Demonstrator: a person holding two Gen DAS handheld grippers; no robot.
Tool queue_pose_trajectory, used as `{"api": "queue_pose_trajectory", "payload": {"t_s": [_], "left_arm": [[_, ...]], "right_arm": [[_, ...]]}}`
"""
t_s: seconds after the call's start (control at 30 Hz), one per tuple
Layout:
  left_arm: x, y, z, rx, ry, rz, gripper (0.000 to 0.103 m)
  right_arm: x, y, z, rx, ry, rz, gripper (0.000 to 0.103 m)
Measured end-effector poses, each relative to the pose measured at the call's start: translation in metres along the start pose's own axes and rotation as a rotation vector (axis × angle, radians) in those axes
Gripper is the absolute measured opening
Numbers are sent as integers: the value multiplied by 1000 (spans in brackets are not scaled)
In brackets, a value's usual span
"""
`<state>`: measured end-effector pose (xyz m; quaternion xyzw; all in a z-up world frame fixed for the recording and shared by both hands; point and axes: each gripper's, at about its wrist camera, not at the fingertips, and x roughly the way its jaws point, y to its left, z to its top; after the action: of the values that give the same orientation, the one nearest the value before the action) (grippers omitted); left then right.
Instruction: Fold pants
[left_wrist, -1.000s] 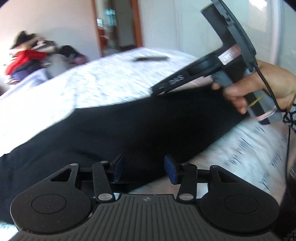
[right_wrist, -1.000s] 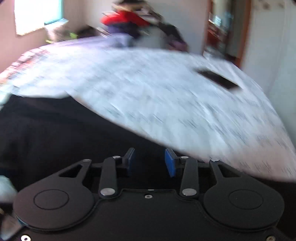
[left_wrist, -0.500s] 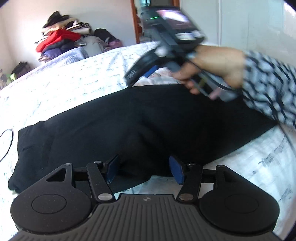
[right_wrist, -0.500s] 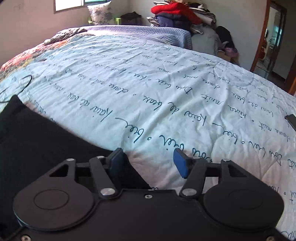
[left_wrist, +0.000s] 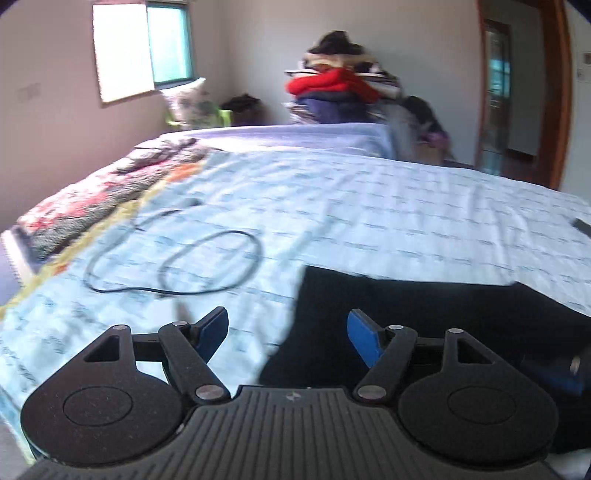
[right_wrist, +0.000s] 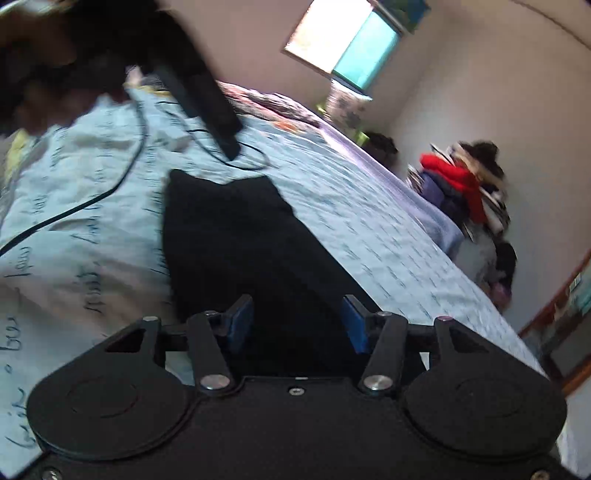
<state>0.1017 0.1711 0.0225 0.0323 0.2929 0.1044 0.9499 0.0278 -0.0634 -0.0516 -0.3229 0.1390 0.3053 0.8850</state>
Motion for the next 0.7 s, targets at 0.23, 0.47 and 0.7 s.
{"api": "queue_pose_trajectory", "payload": {"t_s": [0.23,0.47,0.7], "left_arm": [[-6,46,7,-91,-1,38,83],[5,62,-7,-129,25,42,83],[-3,80,-6,-186,2,66,83]], "right_arm": [[53,79,47,-308,-50,22,51],[111,93,69,-392,16,-51,47],[130,97,78,-327,34,-41,18]]}}
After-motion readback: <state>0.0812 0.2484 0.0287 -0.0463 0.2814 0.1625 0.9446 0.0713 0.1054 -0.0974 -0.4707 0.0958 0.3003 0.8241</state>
